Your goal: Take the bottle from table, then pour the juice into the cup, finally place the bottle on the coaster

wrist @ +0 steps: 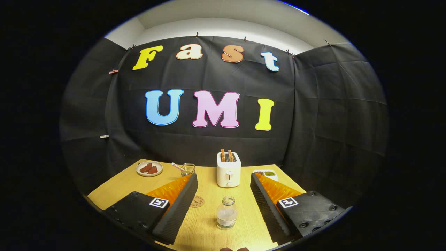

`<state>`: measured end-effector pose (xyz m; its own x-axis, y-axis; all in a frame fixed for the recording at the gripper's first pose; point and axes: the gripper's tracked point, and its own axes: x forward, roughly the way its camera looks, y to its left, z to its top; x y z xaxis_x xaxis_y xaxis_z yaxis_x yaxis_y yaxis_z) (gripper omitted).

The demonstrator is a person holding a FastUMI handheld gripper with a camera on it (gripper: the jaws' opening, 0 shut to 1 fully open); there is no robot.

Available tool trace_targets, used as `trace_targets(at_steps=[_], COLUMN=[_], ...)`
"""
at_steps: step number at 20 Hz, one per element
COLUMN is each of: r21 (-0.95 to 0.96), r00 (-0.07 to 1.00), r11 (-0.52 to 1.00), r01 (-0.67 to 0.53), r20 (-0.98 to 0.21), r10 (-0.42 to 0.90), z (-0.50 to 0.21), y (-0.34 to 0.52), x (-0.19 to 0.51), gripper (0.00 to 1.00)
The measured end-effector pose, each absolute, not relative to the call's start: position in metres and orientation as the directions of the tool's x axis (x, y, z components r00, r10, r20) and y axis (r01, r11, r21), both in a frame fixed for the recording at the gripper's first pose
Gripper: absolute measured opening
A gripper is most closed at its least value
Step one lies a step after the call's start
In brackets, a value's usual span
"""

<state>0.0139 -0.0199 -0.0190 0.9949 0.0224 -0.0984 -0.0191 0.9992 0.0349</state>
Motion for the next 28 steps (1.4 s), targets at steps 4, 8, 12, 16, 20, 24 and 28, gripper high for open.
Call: trace_targets(at_steps=[4,8,12,16,20,24,28], r21=[0.060,0.064,0.056,0.083,0.073,0.073,0.082], r00=[0.994,0.986,0.973,0.960,0.949,0.938,0.931], r11=[0.997,0.995,0.990,0.987,0.985,0.980,0.975], r01=[-0.043,-0.081,-0.127,-0.137,-0.159,-0.187,-0.209], r20=[-0.099,-0.144,-0.187,-0.236,-0.262,-0.285,-0.289], r10=[0.049,0.090,0.136,0.153,0.173,0.200,0.224], z=[-0.023,-0.052,-0.086,-0.126,-0.162,-0.189,-0.205], y=[-0.025,-0.023,-0.020,-0.025,-0.029,-0.029,-0.026], x=[0.024,0.033,0.045,0.056,0.070,0.078,0.084], gripper=[0.98,0.98,0.98,0.98,0.98,0.98,0.98])
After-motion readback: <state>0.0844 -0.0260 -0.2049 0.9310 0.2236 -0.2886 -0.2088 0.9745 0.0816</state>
